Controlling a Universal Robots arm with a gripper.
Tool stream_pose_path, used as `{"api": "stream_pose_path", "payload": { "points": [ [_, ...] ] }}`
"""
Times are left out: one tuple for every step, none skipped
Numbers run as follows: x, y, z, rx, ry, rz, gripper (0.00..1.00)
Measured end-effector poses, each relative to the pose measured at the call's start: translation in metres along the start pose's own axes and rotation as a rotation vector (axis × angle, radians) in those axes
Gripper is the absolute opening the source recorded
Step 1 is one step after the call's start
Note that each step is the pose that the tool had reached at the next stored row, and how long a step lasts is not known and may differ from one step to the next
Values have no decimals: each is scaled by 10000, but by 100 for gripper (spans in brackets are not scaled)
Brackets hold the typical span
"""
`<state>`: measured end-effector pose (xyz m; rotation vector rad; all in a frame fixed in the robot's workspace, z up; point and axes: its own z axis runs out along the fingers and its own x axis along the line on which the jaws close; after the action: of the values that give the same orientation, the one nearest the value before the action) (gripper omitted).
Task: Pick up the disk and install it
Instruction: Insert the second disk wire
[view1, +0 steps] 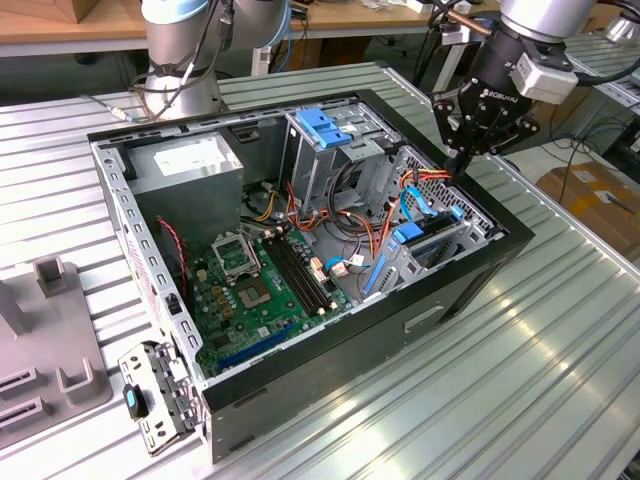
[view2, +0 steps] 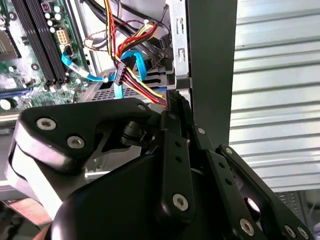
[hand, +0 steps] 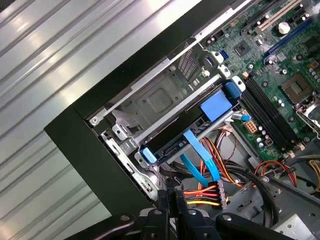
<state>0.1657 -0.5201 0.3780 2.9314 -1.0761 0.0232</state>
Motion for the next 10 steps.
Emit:
{"api": "stream_pose_path", "payload": {
  "points": [
    [0, 0, 1, -6, -3, 280, 16],
    [0, 0, 2, -11, -8, 586, 16],
    [0, 0, 3, -16, -10, 786, 16],
    [0, 0, 4, -20, -13, 999, 16],
    [0, 0, 4, -23, -15, 1163, 16],
    [0, 0, 4, -27, -17, 1320, 16],
    [0, 0, 5, -32, -20, 1599, 16],
    [0, 0, 7, -44, -27, 2160, 16],
    [0, 0, 8, -53, -33, 2595, 16],
    [0, 0, 8, -56, -34, 2745, 16]
  ]
}}
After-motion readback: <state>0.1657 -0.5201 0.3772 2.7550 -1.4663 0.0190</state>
